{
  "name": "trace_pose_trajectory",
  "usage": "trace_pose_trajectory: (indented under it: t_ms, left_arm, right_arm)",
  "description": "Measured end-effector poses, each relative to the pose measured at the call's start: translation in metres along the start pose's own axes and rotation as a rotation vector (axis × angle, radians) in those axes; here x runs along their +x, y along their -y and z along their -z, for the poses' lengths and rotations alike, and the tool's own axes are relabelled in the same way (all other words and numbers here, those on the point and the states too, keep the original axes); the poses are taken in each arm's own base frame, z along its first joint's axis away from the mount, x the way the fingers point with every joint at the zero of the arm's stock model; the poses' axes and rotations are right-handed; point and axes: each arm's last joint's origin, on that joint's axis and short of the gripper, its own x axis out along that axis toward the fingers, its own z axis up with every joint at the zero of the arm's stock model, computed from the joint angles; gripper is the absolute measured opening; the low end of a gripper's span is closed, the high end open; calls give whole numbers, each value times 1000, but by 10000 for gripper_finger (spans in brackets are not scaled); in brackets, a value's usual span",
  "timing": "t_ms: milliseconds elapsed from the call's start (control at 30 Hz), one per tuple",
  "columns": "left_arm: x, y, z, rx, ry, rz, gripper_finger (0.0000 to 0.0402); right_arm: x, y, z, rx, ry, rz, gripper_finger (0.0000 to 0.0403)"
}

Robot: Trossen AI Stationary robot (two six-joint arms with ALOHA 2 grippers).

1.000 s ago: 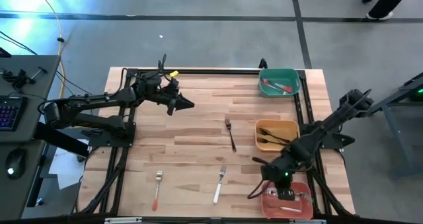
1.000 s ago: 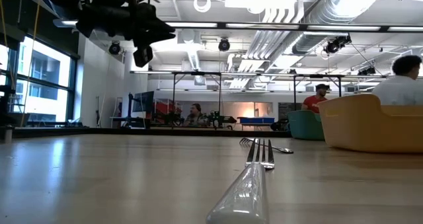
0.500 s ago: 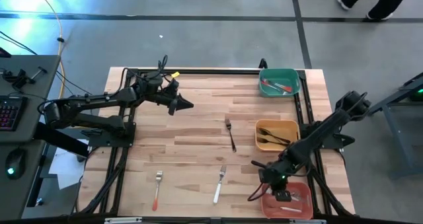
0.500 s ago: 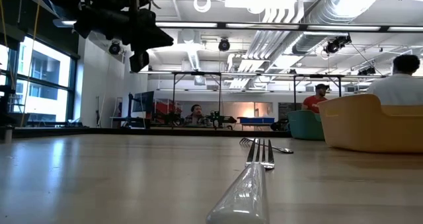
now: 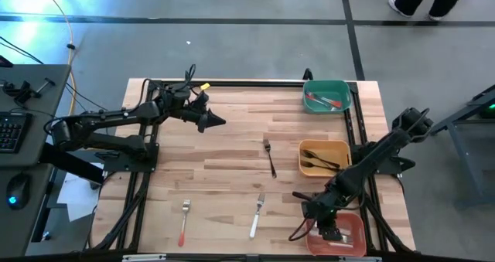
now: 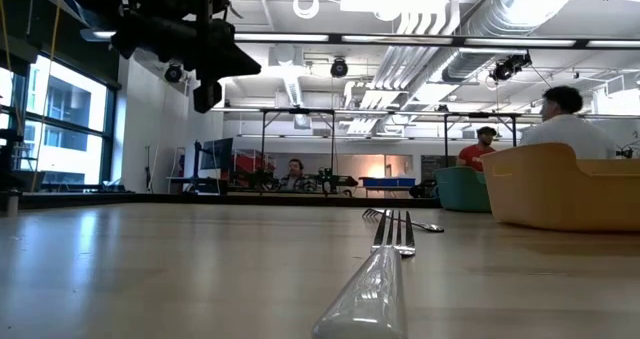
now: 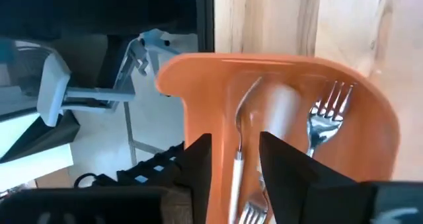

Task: Sort silverware by color (type)
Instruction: Put the black fork into the yellow bin

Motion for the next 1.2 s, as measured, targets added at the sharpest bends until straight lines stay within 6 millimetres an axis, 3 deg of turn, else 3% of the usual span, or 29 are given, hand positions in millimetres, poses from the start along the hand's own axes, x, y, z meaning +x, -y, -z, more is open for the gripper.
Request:
trace_pose_trajectory:
  t_ms: [167, 367, 533, 733, 967, 1067, 1200]
  left_arm:
    - [-5, -7, -3, 6, -15, 11, 9]
    - [-9, -14, 2, 15, -75, -32, 9]
    - [-12, -21, 6, 48, -112, -82, 9]
    - [-13, -26, 9, 106, -123, -96, 9]
    - [-16, -33, 21, 123, -93, -93, 9]
    - [-19, -33, 24, 119, -37, -66, 9]
    - [-22, -30, 24, 117, -13, -53, 9]
  right_arm:
    - [-22, -19, -6, 21, -15, 72, 89]
    - [-59, -43, -19, 91, 17, 106, 11]
    - [-95, -51, -47, 181, 258, 138, 12]
    - [-127, -31, -86, 234, 614, 215, 3]
    - [-160, -5, -137, 95, 1139, 208, 0]
    - [-164, 18, -155, 94, 1233, 238, 0]
    - [-160, 61, -173, 237, 1201, 309, 0]
